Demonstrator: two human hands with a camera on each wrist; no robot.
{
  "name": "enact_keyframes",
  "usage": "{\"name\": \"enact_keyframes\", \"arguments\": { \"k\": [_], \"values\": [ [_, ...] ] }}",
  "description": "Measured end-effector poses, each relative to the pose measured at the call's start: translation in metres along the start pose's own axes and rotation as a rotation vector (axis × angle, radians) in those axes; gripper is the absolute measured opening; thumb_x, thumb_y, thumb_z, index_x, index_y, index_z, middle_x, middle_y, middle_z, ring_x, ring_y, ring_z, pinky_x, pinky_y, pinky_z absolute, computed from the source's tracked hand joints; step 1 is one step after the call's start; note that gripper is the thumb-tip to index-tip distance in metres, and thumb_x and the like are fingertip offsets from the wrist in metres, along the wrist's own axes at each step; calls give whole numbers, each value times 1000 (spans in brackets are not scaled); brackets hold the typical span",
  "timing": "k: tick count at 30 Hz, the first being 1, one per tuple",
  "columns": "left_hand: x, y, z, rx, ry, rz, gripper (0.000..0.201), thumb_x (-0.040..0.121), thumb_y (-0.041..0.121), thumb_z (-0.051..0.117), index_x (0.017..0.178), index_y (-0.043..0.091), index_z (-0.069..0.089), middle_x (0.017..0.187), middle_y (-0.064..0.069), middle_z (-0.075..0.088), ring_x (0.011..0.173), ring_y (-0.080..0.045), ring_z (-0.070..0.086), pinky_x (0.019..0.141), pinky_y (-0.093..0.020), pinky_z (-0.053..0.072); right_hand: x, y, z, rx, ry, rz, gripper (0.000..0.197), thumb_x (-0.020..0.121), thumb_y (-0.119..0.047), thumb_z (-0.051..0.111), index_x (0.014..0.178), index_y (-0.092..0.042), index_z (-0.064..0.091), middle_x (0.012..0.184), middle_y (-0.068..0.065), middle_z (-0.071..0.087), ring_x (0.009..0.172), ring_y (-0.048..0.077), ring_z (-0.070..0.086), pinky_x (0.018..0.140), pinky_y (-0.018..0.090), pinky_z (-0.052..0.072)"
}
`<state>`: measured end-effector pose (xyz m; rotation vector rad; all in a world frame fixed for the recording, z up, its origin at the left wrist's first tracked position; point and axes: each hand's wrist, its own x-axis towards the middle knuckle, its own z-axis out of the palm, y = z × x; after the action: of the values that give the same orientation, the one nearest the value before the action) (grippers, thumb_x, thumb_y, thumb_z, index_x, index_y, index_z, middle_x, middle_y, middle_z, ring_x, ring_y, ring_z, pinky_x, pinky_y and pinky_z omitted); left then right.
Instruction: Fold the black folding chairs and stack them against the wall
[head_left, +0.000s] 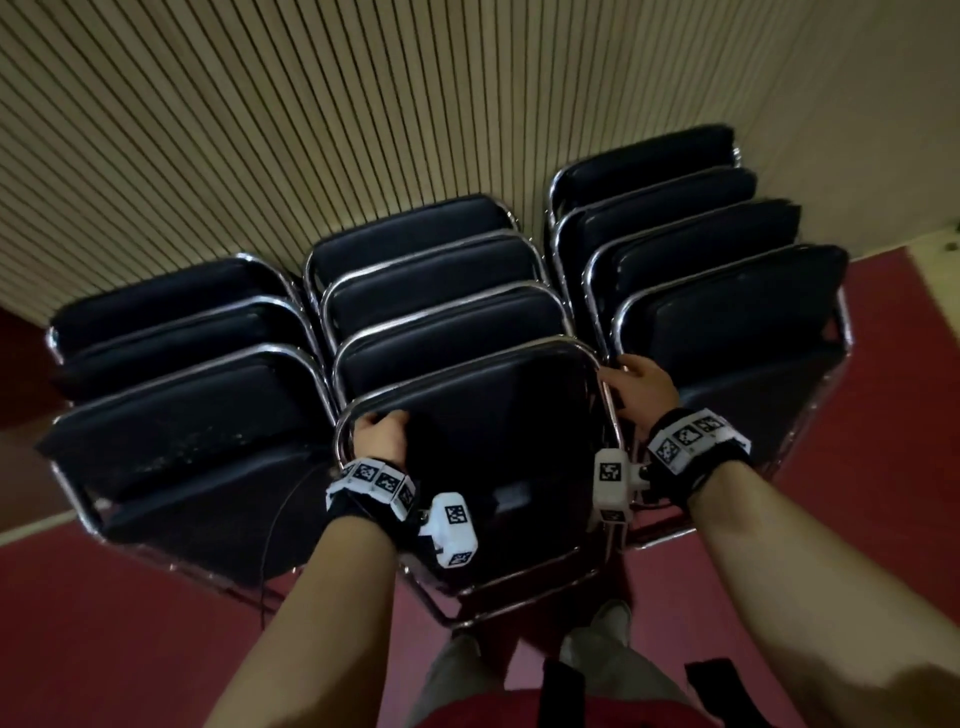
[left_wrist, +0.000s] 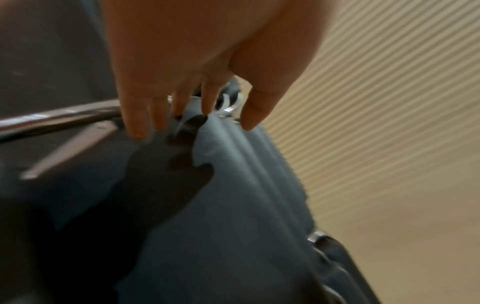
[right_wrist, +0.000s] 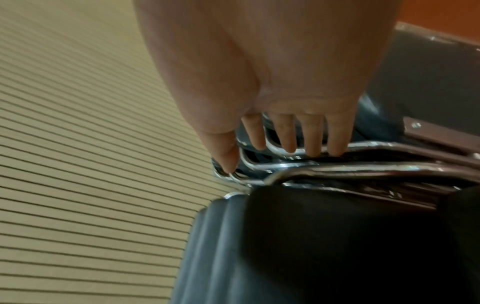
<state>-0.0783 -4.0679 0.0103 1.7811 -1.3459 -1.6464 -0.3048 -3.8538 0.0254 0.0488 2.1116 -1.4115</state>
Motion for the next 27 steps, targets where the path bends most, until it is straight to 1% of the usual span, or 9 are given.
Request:
{"name": "enact_keyframes", "arguments": {
  "k": [3,4,6,8,12,16,19,23,27],
  "values": [
    [-12,28,-1,55,-48,58,44,84,19,69,126,11,63,116,-13,68,107,-31,65,102,-42,50,-28,-10,-6,88,88,-44,38,81,-27,74,117,-23,63,90,-1,69,82,16,65,82,37,55],
    [-14,36,-2,65,-76,85,46,86,19,68,131,10,60,120,-14,66,111,-31,63,105,-41,47,-39,-13,-8,128,110,-58,40,85,-22,73,122,-20,61,89,-1,67,78,14,63,79,34,54],
    [-22,53,-3,67,-144,122,48,88,18,68,133,10,56,125,-16,63,116,-32,60,108,-42,45,-61,-15,-13,184,166,-87,44,89,-19,70,130,-15,56,97,1,66,78,10,60,83,33,52],
    [-33,65,0,60,-199,151,48,86,18,69,132,11,55,125,-15,63,114,-31,61,107,-43,46,-83,-14,-21,211,216,-109,43,89,-20,70,130,-17,57,99,-2,66,81,9,61,85,34,52],
    [-72,81,17,71,-355,230,39,88,17,69,126,13,59,118,-13,64,105,-28,61,104,-43,48,-129,2,-54,278,318,-129,43,87,-23,71,128,-19,58,101,2,66,79,15,61,69,33,49],
    [-140,85,54,130,-589,299,28,88,17,67,115,19,61,112,-9,66,95,-23,60,99,-44,49,-187,25,-120,385,522,-133,38,89,-17,70,125,-16,59,108,2,63,83,19,61,60,29,46],
    [-195,72,86,201,-761,346,39,82,20,71,121,20,63,119,-9,68,109,-26,64,105,-46,48,-234,56,-171,463,645,-133,36,90,-16,69,124,-14,60,111,3,64,84,19,62,54,24,42],
    [-293,30,132,285,-942,405,32,89,15,67,121,19,61,120,-9,64,106,-23,60,98,-39,48,-300,116,-242,553,788,-100,34,90,-18,69,122,-17,60,114,5,64,82,19,63,59,29,44],
    [-412,-40,175,434,-1130,452,32,91,16,66,123,19,62,124,-9,61,113,-24,55,108,-46,43,-383,190,-321,644,968,-56,32,88,-18,70,119,-18,61,116,6,64,79,19,62,67,35,46]
  ]
}}
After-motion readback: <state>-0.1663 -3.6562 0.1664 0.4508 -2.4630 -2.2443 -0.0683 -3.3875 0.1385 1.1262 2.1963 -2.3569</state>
